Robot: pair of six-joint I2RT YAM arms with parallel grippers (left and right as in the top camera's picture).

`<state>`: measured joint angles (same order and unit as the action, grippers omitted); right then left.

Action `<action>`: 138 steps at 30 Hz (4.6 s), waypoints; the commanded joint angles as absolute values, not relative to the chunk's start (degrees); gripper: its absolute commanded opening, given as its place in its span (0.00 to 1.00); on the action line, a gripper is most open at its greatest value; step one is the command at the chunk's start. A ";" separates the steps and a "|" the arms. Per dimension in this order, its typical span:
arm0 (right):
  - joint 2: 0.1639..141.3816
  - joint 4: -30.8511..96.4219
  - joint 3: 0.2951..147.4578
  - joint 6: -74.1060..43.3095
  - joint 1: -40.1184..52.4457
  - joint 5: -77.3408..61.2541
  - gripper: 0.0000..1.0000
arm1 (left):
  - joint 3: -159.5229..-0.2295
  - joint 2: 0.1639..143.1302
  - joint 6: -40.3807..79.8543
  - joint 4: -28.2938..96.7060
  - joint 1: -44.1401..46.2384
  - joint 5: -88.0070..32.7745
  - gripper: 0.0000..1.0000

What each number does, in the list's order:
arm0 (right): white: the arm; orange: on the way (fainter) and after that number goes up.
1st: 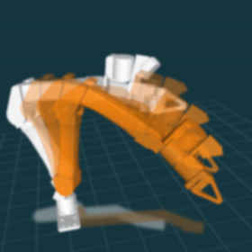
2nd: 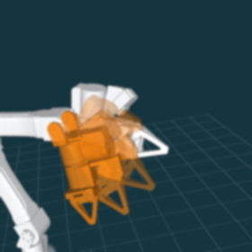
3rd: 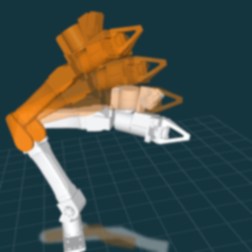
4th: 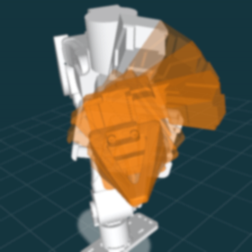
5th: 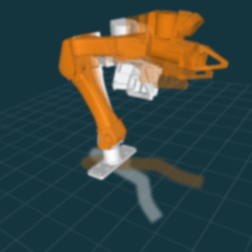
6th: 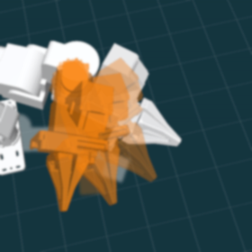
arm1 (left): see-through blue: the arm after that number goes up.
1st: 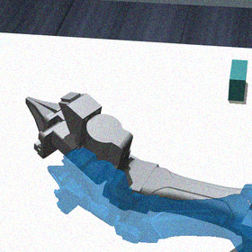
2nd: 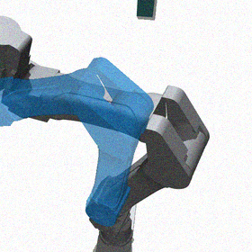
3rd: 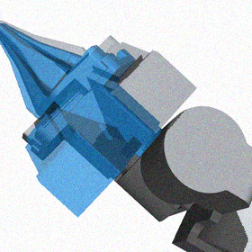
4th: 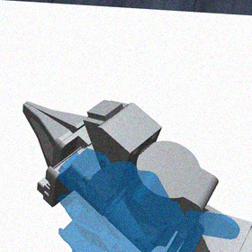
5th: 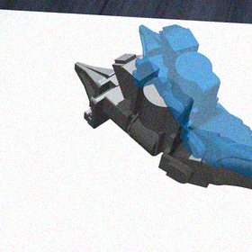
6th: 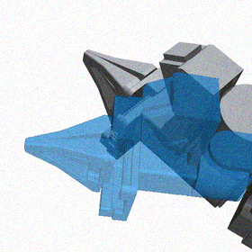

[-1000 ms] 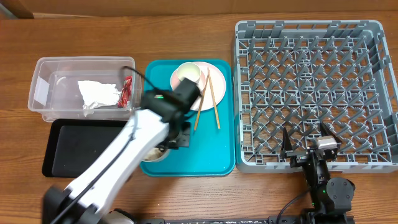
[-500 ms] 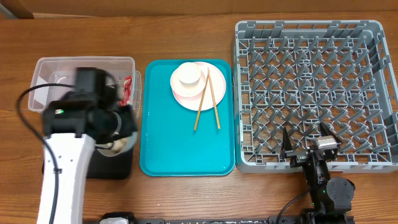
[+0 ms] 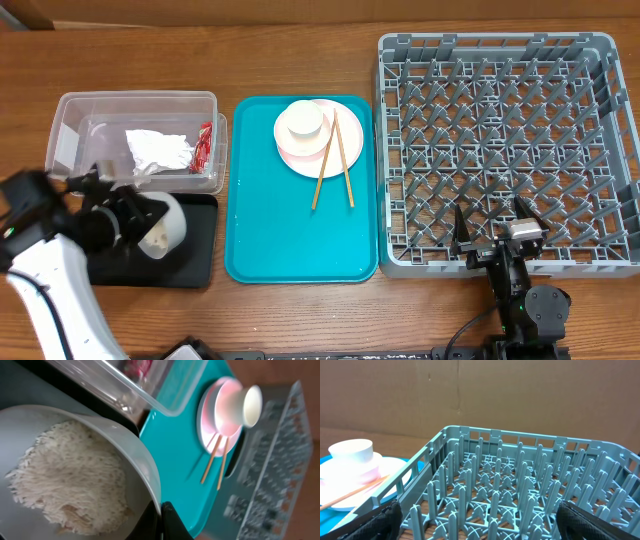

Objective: Sort waste into correct bins and load items into the dishwasher
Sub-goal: 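Carry the bowl left and tip the rice onto the black tray, then return the empty bowl to the teal tray and release it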

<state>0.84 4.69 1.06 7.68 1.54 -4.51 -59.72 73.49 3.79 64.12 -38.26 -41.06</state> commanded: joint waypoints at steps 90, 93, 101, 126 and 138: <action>0.23 4.38 0.45 7.55 1.65 -4.62 1.00 | -47.42 64.18 25.34 36.58 -32.84 -65.67 0.04; 0.23 4.38 0.45 7.55 1.65 -4.62 1.00 | -50.37 61.49 28.40 36.60 -20.49 -52.84 0.04; 0.23 4.38 0.45 7.55 1.65 -4.62 1.00 | -52.12 63.75 33.56 39.40 22.11 -5.28 0.04; 0.23 4.38 0.45 7.55 1.65 -4.62 1.00 | -52.14 85.01 38.50 43.29 35.53 13.80 0.05; 0.23 4.34 0.45 7.53 1.65 -4.67 1.00 | -53.19 84.90 38.30 41.71 35.27 13.50 0.24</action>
<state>0.84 4.64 1.06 7.70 1.54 -4.51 -51.48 84.66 37.80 41.80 35.73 13.50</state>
